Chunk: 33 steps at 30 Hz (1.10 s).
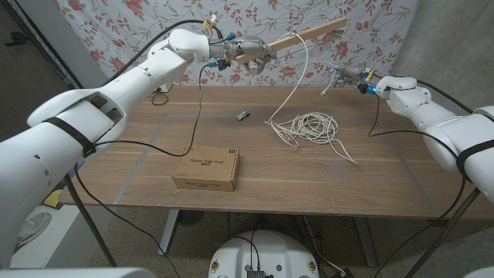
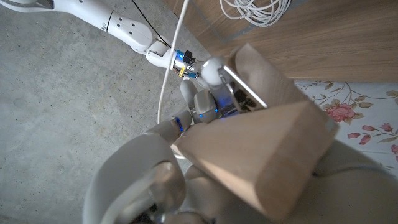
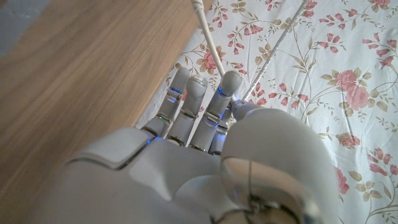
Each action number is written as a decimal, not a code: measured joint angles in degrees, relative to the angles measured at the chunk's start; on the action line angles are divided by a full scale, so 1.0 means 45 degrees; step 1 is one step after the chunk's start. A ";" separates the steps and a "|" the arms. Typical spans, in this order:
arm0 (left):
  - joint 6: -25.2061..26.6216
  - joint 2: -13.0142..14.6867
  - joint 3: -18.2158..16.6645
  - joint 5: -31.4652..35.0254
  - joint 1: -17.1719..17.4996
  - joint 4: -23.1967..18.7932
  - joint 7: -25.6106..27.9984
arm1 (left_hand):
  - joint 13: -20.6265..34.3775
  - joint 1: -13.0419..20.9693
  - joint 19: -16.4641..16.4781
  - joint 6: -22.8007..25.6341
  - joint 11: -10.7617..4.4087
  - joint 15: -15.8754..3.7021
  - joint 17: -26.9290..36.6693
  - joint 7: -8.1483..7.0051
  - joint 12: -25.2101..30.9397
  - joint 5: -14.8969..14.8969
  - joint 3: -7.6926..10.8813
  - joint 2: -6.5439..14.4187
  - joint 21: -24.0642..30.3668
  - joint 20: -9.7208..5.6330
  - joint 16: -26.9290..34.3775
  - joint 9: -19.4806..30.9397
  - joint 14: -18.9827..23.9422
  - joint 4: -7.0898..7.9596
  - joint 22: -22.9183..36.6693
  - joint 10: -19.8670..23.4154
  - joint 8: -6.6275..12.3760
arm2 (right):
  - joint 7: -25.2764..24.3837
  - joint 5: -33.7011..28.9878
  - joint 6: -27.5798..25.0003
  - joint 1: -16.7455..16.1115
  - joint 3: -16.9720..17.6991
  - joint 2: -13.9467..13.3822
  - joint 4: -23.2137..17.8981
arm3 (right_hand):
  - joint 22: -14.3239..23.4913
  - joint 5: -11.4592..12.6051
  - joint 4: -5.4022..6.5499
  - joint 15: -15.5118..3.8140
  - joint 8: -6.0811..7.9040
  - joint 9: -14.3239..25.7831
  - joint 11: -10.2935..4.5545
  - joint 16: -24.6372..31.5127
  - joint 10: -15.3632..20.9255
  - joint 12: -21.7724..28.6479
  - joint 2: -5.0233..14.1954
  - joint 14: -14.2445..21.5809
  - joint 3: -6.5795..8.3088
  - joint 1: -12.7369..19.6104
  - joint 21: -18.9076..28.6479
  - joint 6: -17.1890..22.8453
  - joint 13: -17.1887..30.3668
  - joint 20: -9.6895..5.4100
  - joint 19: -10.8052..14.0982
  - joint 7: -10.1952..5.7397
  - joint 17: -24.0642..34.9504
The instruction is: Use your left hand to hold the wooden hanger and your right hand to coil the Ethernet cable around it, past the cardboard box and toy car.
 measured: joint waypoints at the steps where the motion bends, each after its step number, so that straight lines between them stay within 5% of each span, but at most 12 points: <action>1: -0.0010 -0.0006 -0.0014 -0.0004 0.0003 0.0015 0.0018 | 0.0000 0.0000 0.0000 0.0000 0.0000 0.0000 -0.0033 -0.0001 0.0000 0.0000 0.0000 0.0000 0.0000 0.0000 -0.0041 0.0000 0.0000 0.0000 0.0000 0.0000 0.0000 | 0.0059 0.0081 0.0150 -0.0026 0.0061 0.0085 0.0226 | 0.0000 -0.0001 0.0000 0.0000 0.0000 -0.0003 0.0018 0.0000 -0.0018 0.0000 0.0000 0.0001 0.0000 0.0000 0.0000 0.0000 0.0000 0.0000 0.0000 0.0000 0.0000; 11: 0.0253 0.0018 -0.0095 0.0274 0.0012 -0.0042 0.0535 | 0.0000 0.0000 0.0000 0.0000 0.0003 0.0001 -0.0046 -0.0041 0.0000 -0.0045 0.0001 0.0000 0.0000 0.0000 -0.0042 0.0001 0.0001 0.0000 -0.0033 0.0001 0.0001 | 0.0411 0.0719 0.0710 -0.1083 0.0660 0.0185 0.0443 | 0.0000 -0.0029 -0.0001 0.0000 0.0056 0.0002 0.0018 0.0000 -0.0015 0.0000 -0.0001 0.0001 0.0000 0.0001 0.0000 -0.0001 -0.0036 0.0000 0.0000 0.0001 0.0000; 33: 0.2767 0.0863 0.0148 0.2495 0.0233 -0.2505 0.3700 | -0.0002 0.0001 0.0000 -0.0008 -0.0029 0.0043 0.0039 -0.0026 0.0000 -0.0050 0.0001 0.0000 0.0000 0.0000 0.0021 -0.0059 0.0046 -0.0001 -0.0035 0.0078 0.0092 | -0.0360 0.2529 0.1015 -0.5966 0.1823 -0.0875 -0.4550 | 0.0000 0.0011 -0.0035 0.0045 0.0054 0.0003 0.0017 0.0000 -0.0012 0.0001 -0.0001 -0.0092 0.0033 0.0002 0.0000 -0.0023 0.0001 -0.0024 -0.0159 0.0022 0.0000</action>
